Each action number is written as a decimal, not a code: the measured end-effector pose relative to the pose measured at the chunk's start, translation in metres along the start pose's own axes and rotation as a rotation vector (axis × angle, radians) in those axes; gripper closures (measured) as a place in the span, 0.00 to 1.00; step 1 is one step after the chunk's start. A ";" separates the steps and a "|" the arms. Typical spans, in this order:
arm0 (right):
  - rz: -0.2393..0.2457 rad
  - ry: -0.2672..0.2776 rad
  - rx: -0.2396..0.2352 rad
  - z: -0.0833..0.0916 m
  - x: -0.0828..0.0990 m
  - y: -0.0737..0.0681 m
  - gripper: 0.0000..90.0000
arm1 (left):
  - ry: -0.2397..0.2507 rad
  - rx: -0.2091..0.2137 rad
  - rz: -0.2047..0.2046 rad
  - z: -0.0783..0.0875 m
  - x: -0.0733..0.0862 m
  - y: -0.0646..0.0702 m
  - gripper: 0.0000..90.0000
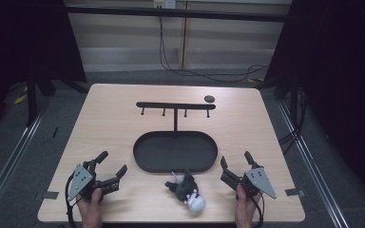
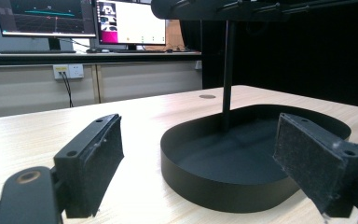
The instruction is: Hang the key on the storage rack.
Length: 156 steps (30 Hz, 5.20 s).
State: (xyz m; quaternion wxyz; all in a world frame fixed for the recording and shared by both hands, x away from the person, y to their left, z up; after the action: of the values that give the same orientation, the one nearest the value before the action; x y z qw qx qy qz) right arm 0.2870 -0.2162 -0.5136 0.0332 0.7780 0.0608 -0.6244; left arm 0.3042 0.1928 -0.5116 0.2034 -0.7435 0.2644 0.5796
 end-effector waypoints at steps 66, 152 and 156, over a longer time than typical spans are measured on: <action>-0.032 -0.673 -0.664 -0.021 -0.010 -0.117 0.62 | 0.000 0.005 -0.001 0.000 0.000 0.000 0.17; 0.485 -1.465 -0.995 -0.040 0.037 -0.194 0.97 | 0.002 0.009 0.003 0.000 0.000 0.001 0.17; 0.491 -1.486 -1.002 -0.041 0.037 -0.194 0.97 | 0.003 0.013 0.006 0.000 0.000 0.001 0.17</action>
State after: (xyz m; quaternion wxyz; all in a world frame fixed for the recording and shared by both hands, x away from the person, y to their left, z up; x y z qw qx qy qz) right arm 0.3080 -0.0172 -0.5362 0.5271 0.0644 0.1199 -0.8388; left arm 0.3035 0.1921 -0.5113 0.2063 -0.7422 0.2706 0.5774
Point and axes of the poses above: each handheld gripper's, and its own axes: z roughly backward along the jaws, x roughly out of its underside, y roughly to its right, the point moved 7 cm from there along -z, roughly forward along the jaws, and after that the axes turned 15 degrees about y, right-handed, at the moved point
